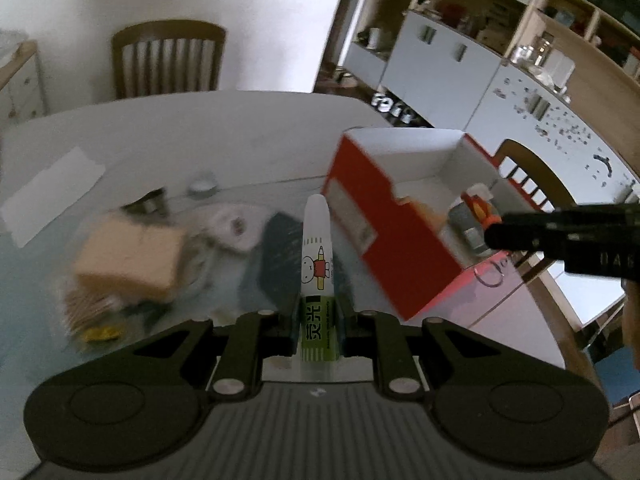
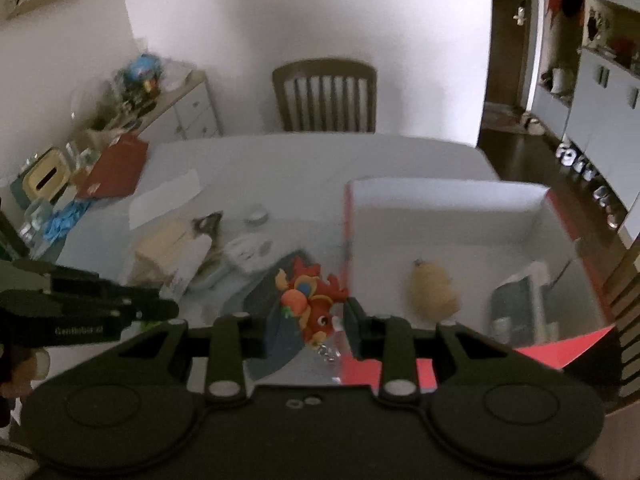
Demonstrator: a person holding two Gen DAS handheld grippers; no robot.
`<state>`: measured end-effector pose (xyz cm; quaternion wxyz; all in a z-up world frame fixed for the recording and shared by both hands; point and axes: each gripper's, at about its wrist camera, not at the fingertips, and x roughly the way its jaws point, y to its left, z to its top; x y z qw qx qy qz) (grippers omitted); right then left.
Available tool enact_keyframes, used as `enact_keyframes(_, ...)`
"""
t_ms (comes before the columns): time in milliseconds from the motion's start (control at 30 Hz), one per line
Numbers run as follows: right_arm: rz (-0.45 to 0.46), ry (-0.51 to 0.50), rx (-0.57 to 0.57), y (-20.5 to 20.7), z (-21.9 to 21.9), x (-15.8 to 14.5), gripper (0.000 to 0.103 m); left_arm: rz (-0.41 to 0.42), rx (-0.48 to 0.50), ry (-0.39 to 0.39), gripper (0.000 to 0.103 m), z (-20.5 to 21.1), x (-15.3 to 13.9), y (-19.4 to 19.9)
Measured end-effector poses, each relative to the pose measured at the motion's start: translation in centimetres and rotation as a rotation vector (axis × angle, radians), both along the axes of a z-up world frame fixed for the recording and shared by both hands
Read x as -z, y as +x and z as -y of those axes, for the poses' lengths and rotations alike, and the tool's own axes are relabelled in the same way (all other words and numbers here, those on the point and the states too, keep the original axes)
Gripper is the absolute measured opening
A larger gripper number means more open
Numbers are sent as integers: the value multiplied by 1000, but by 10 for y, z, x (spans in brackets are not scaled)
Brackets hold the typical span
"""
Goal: Organize objects
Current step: 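Carry the white tube and toy fish over the shoebox with both grippers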
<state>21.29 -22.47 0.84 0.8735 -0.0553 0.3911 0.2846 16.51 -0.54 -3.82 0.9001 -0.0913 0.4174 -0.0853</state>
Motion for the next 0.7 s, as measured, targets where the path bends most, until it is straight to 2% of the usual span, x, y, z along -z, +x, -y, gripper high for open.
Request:
enact_keyframes(267, 45, -3, 37, 41, 45, -5, 33, 14, 52, 9, 17, 57, -10, 38)
enact_keyframes(467, 51, -20, 63, 72, 69, 3, 33, 34, 72, 54, 17, 95, -17, 67)
enact_keyframes(700, 31, -33, 83, 105, 88, 18, 33, 20, 84, 86, 17, 132, -14, 103)
